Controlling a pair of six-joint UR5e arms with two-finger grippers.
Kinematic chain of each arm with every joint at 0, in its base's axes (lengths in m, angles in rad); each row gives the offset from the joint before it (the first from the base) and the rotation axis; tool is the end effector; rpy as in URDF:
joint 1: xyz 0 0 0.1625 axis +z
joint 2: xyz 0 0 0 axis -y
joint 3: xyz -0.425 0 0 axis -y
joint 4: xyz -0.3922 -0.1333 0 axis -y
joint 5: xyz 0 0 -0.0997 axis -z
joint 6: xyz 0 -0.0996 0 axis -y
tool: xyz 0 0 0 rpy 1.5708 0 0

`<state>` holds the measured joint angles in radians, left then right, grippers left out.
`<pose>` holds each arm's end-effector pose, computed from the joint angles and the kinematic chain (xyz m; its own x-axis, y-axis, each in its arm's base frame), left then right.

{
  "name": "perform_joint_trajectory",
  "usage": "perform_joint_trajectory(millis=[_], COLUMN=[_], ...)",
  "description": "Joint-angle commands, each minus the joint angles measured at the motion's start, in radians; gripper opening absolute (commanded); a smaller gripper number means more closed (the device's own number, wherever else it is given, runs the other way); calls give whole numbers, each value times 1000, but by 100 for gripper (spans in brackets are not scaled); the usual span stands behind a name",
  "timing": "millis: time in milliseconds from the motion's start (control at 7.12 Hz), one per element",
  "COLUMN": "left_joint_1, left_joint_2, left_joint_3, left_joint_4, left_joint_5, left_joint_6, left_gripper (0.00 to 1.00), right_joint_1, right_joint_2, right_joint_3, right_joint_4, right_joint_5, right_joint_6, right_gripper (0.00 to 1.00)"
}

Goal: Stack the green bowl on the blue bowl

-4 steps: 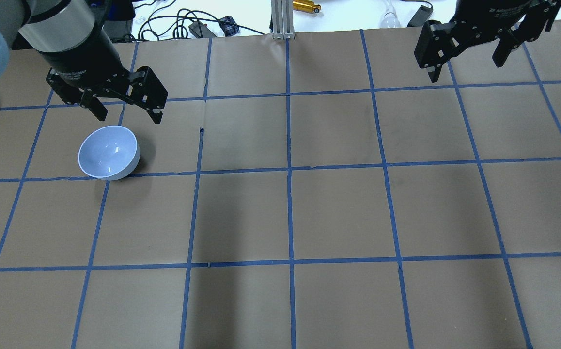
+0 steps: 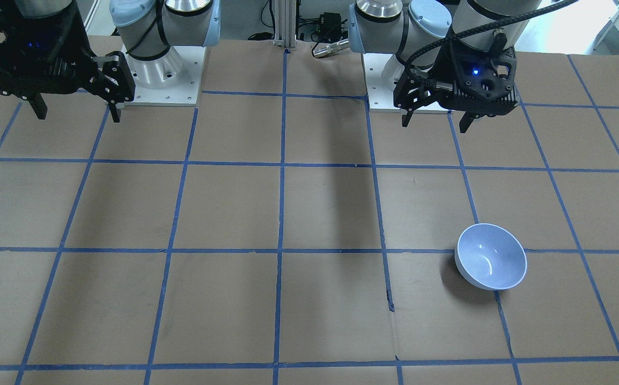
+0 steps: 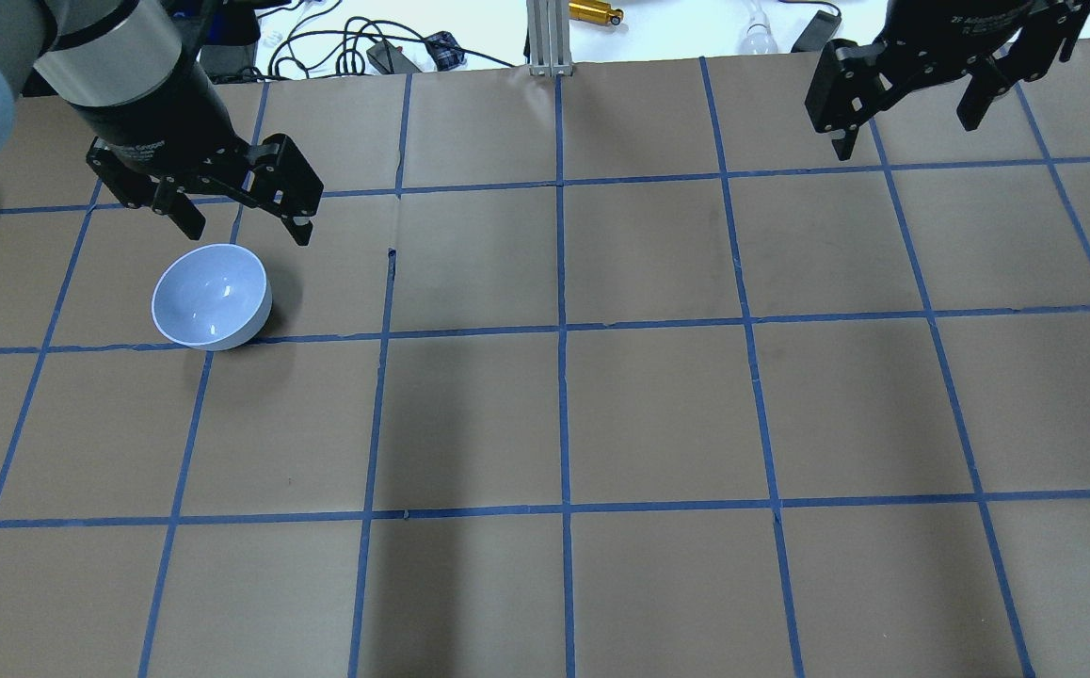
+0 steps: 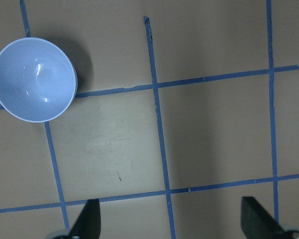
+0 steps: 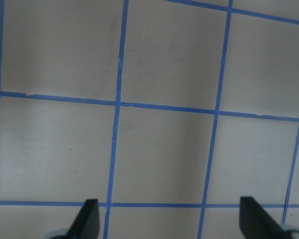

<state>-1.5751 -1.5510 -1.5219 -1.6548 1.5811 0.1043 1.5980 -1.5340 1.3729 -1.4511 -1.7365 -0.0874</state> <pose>-0.1343 -0.4805 0.5132 -0.9941 0.1085 -0.0087 0.1084 0.9940 0.0163 0.1306 -0.5031 0.5561 -0.9800 -0.1071 0.1678 -0.1132 0.9932 -0.0269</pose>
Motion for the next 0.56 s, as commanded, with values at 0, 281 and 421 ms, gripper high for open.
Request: perform_joint_trajectory(millis=[0, 281, 421], left_joint_1=[3, 3, 3], left_joint_2=[3, 3, 3], left_joint_3=[-3, -3, -4], left_joint_4=[-8, -23, -37], left_joint_5=[2, 2, 2], left_joint_6=[-2, -2, -2], left_gripper=[100, 100, 100], right_joint_1=[0, -1, 0], right_joint_2=[0, 0, 0], right_joint_3=[0, 0, 0], right_joint_4=[0, 0, 0], right_joint_5=[0, 0, 0], right_joint_6=[0, 0, 0], right_gripper=[100, 100, 100])
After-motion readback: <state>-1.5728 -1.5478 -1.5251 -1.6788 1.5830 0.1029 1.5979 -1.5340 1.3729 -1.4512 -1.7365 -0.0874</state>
